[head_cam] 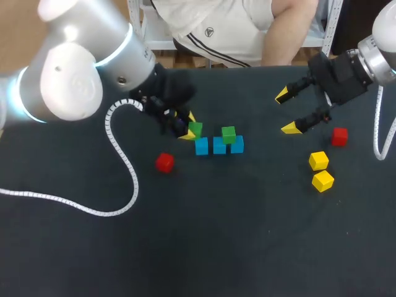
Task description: Place the blue cubes, place green cubes on the blue cubes, place the yellow cubes on the green cubes, then place the red cubes on the yellow cubes, and place purple cube on the red cubes.
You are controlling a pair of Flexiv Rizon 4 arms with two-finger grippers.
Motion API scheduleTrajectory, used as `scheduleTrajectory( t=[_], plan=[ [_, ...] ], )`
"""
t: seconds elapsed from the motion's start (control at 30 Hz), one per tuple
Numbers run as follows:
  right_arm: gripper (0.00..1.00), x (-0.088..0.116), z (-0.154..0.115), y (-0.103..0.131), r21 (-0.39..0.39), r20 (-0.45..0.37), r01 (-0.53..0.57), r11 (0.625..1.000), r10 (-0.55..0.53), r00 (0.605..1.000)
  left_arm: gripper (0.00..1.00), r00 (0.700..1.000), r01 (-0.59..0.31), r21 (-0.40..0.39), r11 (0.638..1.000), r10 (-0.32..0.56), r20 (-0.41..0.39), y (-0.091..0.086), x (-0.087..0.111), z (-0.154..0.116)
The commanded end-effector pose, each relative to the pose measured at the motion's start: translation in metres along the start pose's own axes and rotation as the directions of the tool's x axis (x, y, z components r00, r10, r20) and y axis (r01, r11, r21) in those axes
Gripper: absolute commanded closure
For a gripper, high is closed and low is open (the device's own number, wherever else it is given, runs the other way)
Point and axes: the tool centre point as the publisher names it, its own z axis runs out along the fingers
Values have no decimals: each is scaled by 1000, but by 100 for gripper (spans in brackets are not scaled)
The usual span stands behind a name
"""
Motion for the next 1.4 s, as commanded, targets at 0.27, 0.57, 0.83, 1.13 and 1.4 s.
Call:
scheduleTrajectory(
  t=[0.27, 0.57, 0.83, 1.13, 1.4],
  plan=[
    [0, 0, 0, 1, 2, 1, 0, 1000, 0, 1000, 100, 993, 113, -54, 992, -115, -26, -28, -35, 4],
    [0, 0, 0, 1, 2, 1, 0, 1000, 0, 1000, 100, 982, 185, -73, 980, -181, 47, -37, -24, 22],
    [0, 0, 0, 1, 2, 1, 0, 1000, 0, 1000, 100, 987, 159, -77, 984, -156, 46, -18, -25, 24],
    [0, 0, 0, 1, 2, 1, 0, 1000, 0, 1000, 100, 986, 166, -49, 985, -164, 37, 3, -27, 39],
    [0, 0, 0, 1, 2, 1, 0, 1000, 0, 1000, 100, 978, 207, -26, 978, -206, 23, 0, -21, 52]
  ],
)
